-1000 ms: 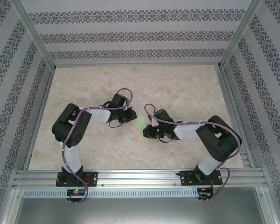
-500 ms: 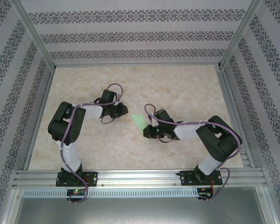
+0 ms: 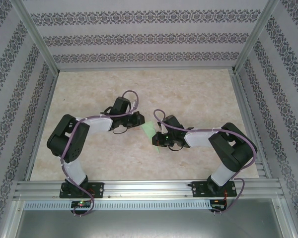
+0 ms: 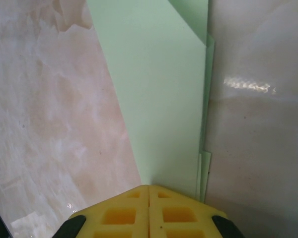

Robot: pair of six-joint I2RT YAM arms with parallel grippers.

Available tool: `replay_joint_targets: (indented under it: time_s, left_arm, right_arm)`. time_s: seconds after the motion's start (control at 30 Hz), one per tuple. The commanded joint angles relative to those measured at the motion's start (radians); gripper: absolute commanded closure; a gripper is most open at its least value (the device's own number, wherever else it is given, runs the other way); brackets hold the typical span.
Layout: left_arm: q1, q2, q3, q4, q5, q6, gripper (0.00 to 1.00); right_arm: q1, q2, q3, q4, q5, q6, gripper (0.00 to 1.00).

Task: Fold a paper plane with a square sheet of paper (pick it up from the middle)
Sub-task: Fold the wing for the fifth time at the center of the table.

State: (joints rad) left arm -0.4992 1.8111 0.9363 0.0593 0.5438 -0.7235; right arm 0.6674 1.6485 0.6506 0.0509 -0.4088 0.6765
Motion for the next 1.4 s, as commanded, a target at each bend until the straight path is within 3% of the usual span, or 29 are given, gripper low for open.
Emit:
replay_joint_targets:
  time_s: [0.0, 0.57, 0.9, 1.37]
  left_arm:
    - [-0.024, 0.064, 0.03, 0.019, 0.029, -0.004, 0.9]
    - [-0.029, 0.144, 0.079, -0.141, -0.104, 0.03, 0.93]
    - [-0.03, 0.184, 0.115, -0.248, -0.191, 0.023, 0.95]
    - [-0.03, 0.194, 0.138, -0.275, -0.204, 0.027, 0.95]
  right_arm:
    - [0.009, -0.021, 0.037, -0.035, 0.029, 0.001, 0.92]
    - [0.003, 0.139, 0.221, -0.141, -0.014, -0.111, 0.92]
    - [0.018, 0.044, 0.053, -0.163, -0.061, -0.133, 0.92]
    - [0.054, -0.113, -0.089, -0.263, -0.074, -0.177, 0.92]
